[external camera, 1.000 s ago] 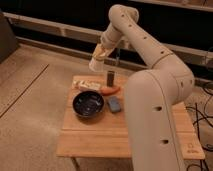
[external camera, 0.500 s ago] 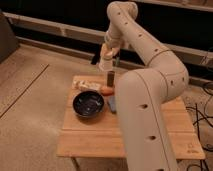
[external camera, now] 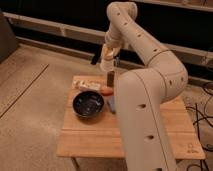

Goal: Place the ceramic cup over the eraser

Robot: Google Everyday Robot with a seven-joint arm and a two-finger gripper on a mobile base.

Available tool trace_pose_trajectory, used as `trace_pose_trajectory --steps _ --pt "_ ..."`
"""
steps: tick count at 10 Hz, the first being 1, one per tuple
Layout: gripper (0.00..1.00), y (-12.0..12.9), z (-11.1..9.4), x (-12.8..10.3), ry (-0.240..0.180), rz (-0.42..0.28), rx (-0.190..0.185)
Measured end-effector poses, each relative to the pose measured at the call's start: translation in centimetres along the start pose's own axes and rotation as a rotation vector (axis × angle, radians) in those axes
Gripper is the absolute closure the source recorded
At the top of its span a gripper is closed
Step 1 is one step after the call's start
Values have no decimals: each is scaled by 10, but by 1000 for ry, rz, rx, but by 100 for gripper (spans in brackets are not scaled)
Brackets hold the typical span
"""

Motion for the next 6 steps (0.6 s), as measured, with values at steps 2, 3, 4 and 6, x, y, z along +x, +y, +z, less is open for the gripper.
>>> trace_pose_trajectory --steps 2,3,4,6 --pt "100 -9 2 1 14 4 27" --pt "100 -12 6 2 28 8 39" --pt "100 -13 9 3 38 13 42" --pt "100 -14 20 6 63 44 36"
